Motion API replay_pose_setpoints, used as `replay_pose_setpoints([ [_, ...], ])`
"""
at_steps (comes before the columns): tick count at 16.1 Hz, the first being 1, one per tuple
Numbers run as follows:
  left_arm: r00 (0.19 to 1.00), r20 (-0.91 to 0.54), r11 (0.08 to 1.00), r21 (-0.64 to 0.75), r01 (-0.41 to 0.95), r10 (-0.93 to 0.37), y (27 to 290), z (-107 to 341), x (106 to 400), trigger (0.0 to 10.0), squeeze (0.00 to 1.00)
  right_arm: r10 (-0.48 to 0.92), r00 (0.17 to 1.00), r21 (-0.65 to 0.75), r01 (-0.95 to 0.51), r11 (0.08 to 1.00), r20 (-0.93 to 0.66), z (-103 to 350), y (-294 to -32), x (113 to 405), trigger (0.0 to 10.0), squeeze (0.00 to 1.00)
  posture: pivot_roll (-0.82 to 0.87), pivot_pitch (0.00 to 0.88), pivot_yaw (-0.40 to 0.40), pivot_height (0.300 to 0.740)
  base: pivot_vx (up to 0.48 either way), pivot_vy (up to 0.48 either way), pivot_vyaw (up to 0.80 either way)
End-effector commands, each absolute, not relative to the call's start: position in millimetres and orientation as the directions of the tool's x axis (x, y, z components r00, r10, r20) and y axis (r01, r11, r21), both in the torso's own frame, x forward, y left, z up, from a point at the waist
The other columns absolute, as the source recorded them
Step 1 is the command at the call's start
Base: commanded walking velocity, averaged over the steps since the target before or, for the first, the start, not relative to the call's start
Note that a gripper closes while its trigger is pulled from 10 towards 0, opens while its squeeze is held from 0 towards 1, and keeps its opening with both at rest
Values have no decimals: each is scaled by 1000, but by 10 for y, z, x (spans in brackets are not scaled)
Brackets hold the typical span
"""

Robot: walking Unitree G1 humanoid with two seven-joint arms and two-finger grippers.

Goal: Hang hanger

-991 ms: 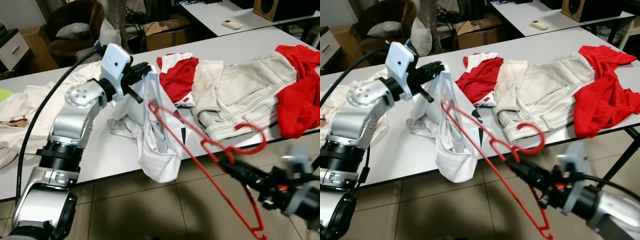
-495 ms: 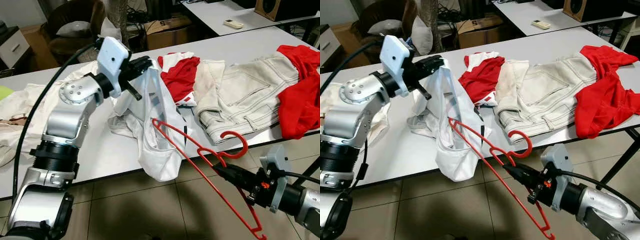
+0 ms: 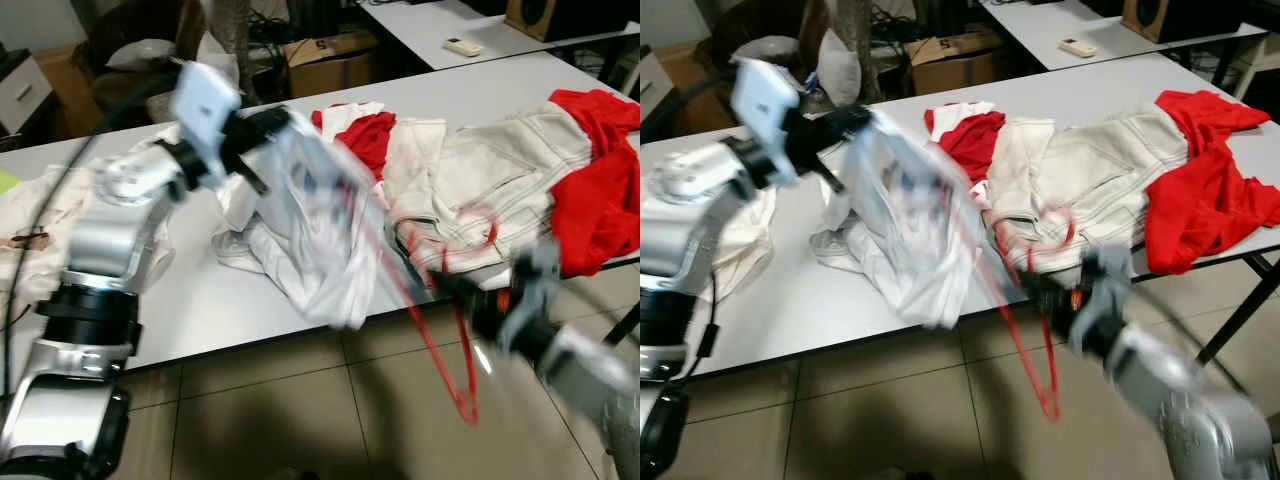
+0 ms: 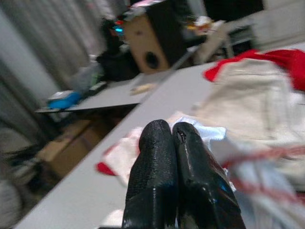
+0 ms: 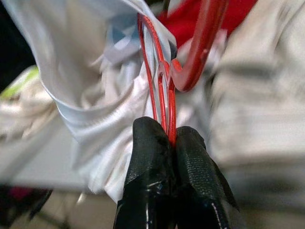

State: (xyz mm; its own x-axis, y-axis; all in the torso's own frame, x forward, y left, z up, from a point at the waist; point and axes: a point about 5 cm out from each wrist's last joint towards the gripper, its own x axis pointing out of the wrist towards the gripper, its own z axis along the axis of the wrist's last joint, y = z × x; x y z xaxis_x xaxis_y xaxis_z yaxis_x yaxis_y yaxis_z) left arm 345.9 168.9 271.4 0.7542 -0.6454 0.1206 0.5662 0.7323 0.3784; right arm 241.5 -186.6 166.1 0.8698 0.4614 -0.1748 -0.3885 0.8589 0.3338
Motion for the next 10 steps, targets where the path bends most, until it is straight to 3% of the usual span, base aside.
replay_pose_setpoints([
  [1,784,206,781,404,476,-585,1860,2934,3464,0,0,394,918,331,-359,872,-41,1919,-1955,2536,10000,0,-141,0,125,740,0,0,0],
  [3,769,334,821,399,408,-545,2019,3171,3404,0,0,317,925,365,-375,852,209,2427,-2080,2706,10000,0,-133,0,106,740,0,0,0],
  [4,752,349,818,378,434,-560,2020,3171,3352,0,0,359,920,385,-391,836,154,2371,-2040,2702,10000,0,-127,0,96,740,0,0,0],
  [6,748,240,772,366,520,-618,1886,2842,3259,0,0,423,895,332,-359,872,-143,1849,-1891,2610,10000,0,-114,0,80,740,0,0,0],
  [10,725,218,750,315,581,-653,1658,2671,3185,0,0,415,889,561,-246,790,-195,1626,-1699,2596,10000,0,-106,0,82,740,0,0,0],
])
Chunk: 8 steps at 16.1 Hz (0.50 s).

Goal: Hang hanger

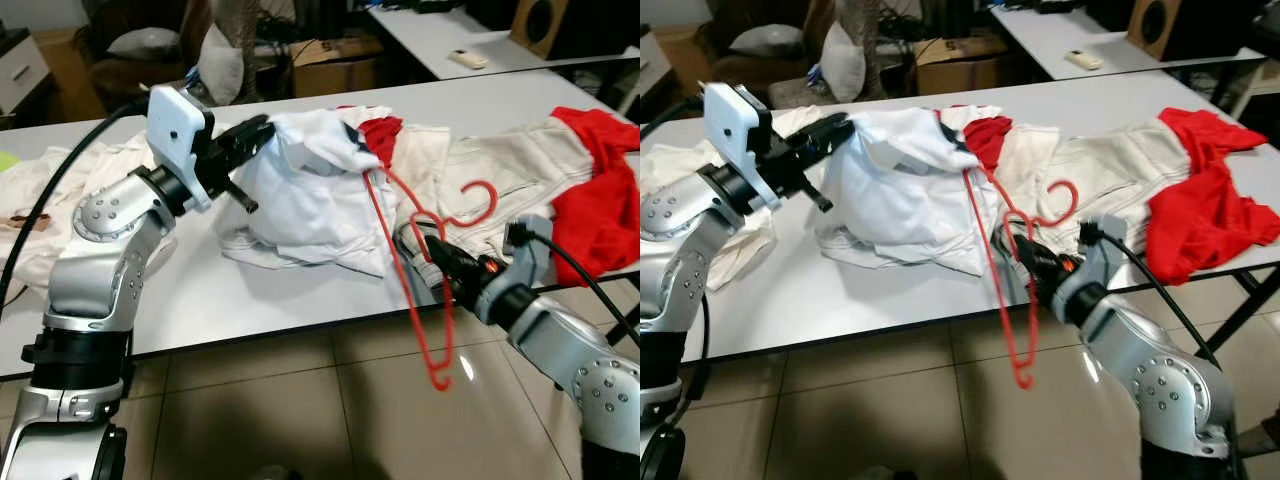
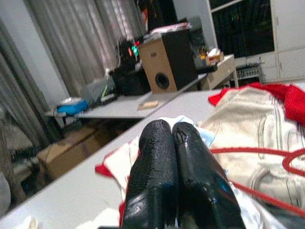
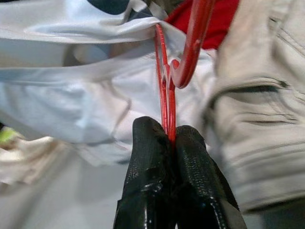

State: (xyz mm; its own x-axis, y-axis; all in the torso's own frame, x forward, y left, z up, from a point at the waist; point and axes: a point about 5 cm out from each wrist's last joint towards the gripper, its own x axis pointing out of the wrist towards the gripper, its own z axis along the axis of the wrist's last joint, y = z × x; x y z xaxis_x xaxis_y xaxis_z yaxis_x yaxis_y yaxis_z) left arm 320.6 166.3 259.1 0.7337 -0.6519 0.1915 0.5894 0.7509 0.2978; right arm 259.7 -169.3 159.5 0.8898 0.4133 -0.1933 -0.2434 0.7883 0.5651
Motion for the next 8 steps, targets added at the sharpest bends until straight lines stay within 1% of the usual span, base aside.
replay_pose_setpoints([
  [1,716,218,742,323,588,-663,1624,2680,3192,0,0,455,873,616,-262,742,-176,1607,-1610,2564,10000,0,-108,0,86,740,0,0,0],
  [2,697,218,724,330,606,-683,1582,2707,3186,0,0,472,868,665,-262,699,-155,1592,-1541,2541,10000,0,-115,0,99,740,0,0,0],
  [4,663,205,688,332,645,-720,1543,2724,3153,0,0,439,890,738,-214,640,-123,1594,-1532,2578,10000,0,-119,0,108,740,0,0,0],
  [5,637,158,646,343,682,-755,1530,2683,3124,0,0,385,922,805,-198,559,-40,1691,-1593,2677,10000,0,-120,0,112,740,0,0,0],
  [6,607,104,601,345,721,-788,1526,2625,3083,0,0,332,942,873,-204,442,52,1825,-1654,2766,10000,0,-120,0,113,740,0,0,0],
  [7,596,68,581,338,741,-800,1531,2568,3058,0,0,321,945,904,-193,382,66,1851,-1665,2807,10000,0,-120,0,113,740,0,0,0],
  [8,586,30,562,330,759,-810,1525,2504,3039,0,0,326,945,914,-151,377,22,1789,-1650,2833,10000,0,-117,0,110,740,0,0,0],
])
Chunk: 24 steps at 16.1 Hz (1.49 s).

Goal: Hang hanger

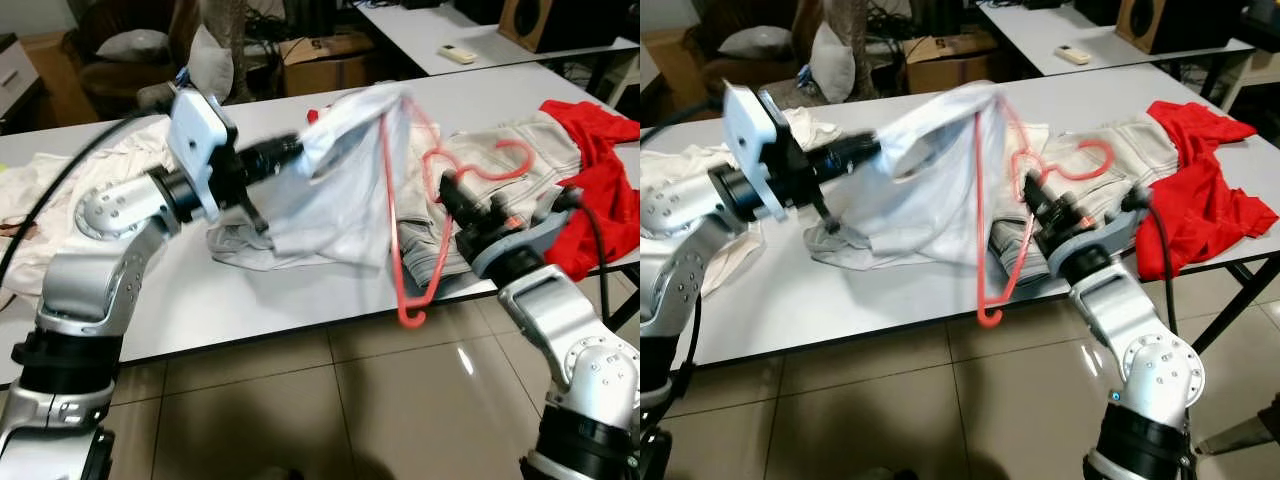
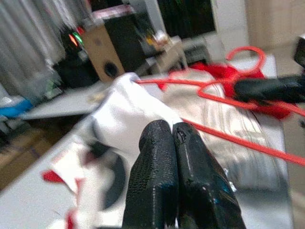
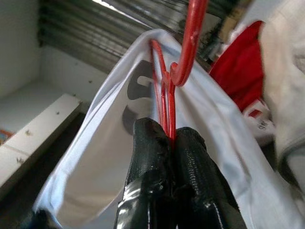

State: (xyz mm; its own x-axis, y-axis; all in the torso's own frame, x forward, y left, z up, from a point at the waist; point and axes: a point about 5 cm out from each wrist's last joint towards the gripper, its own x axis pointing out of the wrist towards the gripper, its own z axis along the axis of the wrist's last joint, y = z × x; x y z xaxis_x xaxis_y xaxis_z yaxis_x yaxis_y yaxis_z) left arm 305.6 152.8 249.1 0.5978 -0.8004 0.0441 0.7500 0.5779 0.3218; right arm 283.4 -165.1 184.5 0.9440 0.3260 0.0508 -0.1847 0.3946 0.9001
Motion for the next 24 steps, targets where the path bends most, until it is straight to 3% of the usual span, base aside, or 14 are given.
replay_pose_setpoints([
  [1,577,6,547,326,771,-817,1513,2458,3019,0,0,338,941,920,-127,372,-7,1730,-1625,2839,10000,0,-115,0,108,740,0,0,0],
  [3,578,19,551,324,769,-816,1475,2439,3001,0,0,397,915,911,-100,399,-73,1604,-1522,2827,10000,0,-106,0,97,740,0,0,0],
  [5,610,173,630,321,707,-773,1476,2644,3038,0,0,535,819,808,-166,565,-206,1435,-1300,2733,10000,0,-99,0,89,740,0,0,0],
  [7,562,214,601,303,739,-799,1457,2707,2978,0,0,558,797,797,-175,579,-230,1400,-1255,2715,10000,0,-99,0,89,740,0,0,0],
  [8,530,203,567,290,771,-824,1439,2692,2937,0,0,558,803,820,-168,548,-208,1416,-1253,2733,10000,0,-94,0,83,740,0,0,0],
  [11,475,-14,453,278,847,-880,1449,2415,2844,0,0,476,876,901,-144,409,-76,1565,-1362,2872,10000,0,-96,0,85,740,0,0,0],
  [13,539,-142,481,305,822,-831,1573,2238,2886,0,0,409,913,945,-136,297,3,1662,-1473,2966,10000,0,-97,0,86,740,0,0,0],
  [15,562,-159,507,285,813,-811,1606,2196,2896,0,0,319,947,958,-118,260,30,1697,-1519,3045,10000,0,-94,0,85,740,0,0,0],
  [16,526,-144,487,235,841,-838,1564,2182,2850,0,0,252,968,966,-76,248,11,1672,-1544,3107,10000,0,-94,0,88,740,0,0,0],
  [18,452,-87,442,108,890,-888,1478,2139,2771,0,0,139,990,994,6,106,-21,1628,-1575,3234,10000,0,-94,0,88,740,0,0,0],
  [20,407,-99,402,69,913,-908,1436,2055,2725,0,0,132,991,997,6,72,-16,1641,-1532,3306,10000,0,-84,0,98,740,0,0,0],
  [22,331,-103,332,10,943,-938,1264,1966,2645,0,0,172,985,999,-28,15,25,1737,-1299,3429,10000,0,-69,0,104,740,0,0,0],
  [24,344,-125,348,-12,937,-931,1260,1901,2667,0,0,192,980,998,-51,-43,58,1799,-1170,3459,10000,0,-66,0,105,740,0,0,0],
])
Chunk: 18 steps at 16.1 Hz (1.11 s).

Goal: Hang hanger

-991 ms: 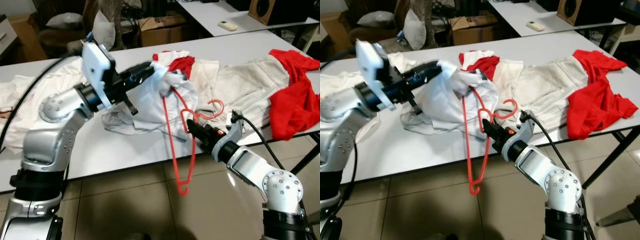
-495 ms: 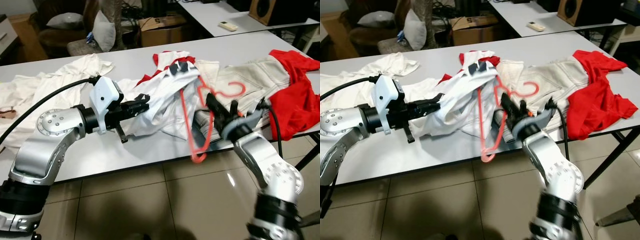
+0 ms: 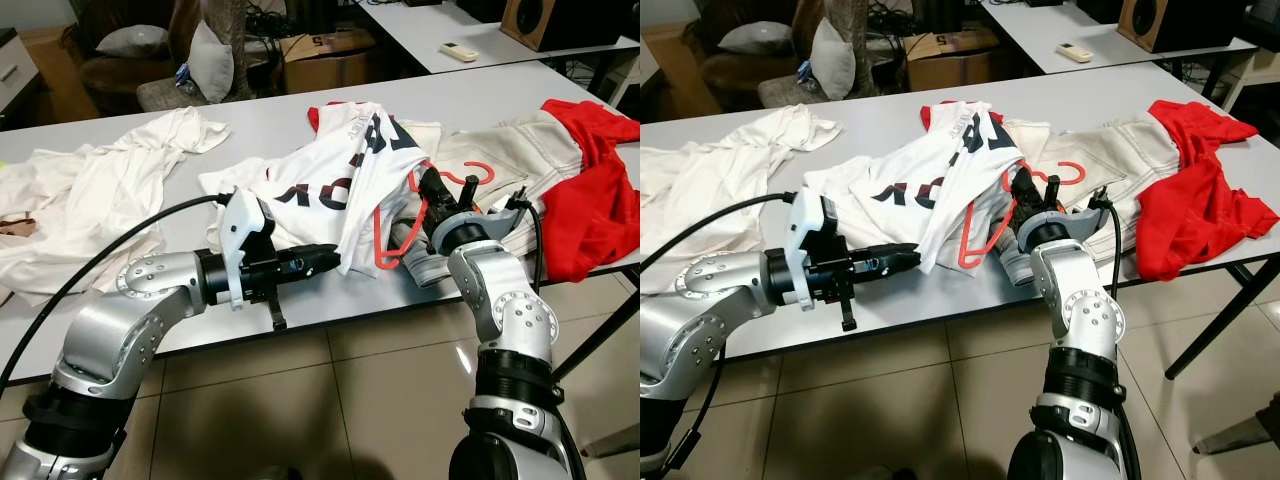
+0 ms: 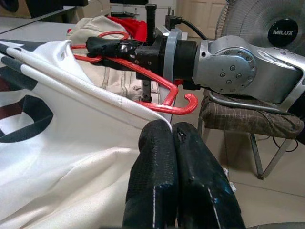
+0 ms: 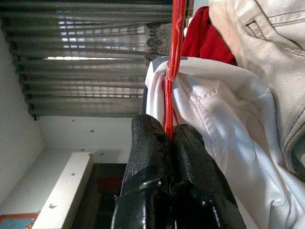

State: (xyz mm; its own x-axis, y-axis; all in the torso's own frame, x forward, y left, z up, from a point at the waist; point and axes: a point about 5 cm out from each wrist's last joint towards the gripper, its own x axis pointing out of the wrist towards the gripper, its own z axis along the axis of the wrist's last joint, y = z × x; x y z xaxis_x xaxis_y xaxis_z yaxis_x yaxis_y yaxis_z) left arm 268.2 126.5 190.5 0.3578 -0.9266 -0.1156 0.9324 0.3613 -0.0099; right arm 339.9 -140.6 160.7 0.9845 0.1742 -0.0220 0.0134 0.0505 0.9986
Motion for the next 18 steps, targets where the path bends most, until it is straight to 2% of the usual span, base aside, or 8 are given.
replay_pose_setpoints([
  [1,339,-122,345,-31,938,-933,1264,1897,2659,0,0,195,979,997,-54,-47,62,1805,-1142,3470,10000,0,-66,0,105,740,0,0,0],
  [8,222,44,211,-181,961,-974,695,1886,2621,0,0,266,960,995,-97,19,88,1822,-867,3516,10000,0,-53,0,99,740,0,0,0],
  [13,453,-220,444,94,891,-864,608,1474,2850,0,0,269,947,985,-170,-35,173,1966,-857,3500,10000,0,-57,0,88,740,0,0,0],
  [14,488,-216,473,118,873,-846,614,1472,2880,7490,0,274,943,983,-176,-61,186,1979,-859,3493,10000,0,-56,0,86,740,0,0,0],
  [15,514,-163,503,106,858,-843,606,1524,2894,10000,0,278,941,981,-184,-67,195,1981,-875,3479,10000,0,-57,0,82,740,0,0,0],
  [16,496,-140,488,93,868,-857,594,1547,2869,10000,800,279,942,982,-184,-41,188,1968,-882,3475,10000,0,-57,0,81,740,0,0,0],
  [17,455,-154,445,96,890,-877,584,1528,2804,10000,1000,273,946,982,-186,16,174,1939,-892,3473,10000,0,-57,0,80,740,0,0,0],
  [18,440,-174,427,107,898,-881,586,1506,2778,10000,1000,273,946,983,-185,18,173,1931,-894,3471,10000,0,-57,0,80,740,0,0,0],
])
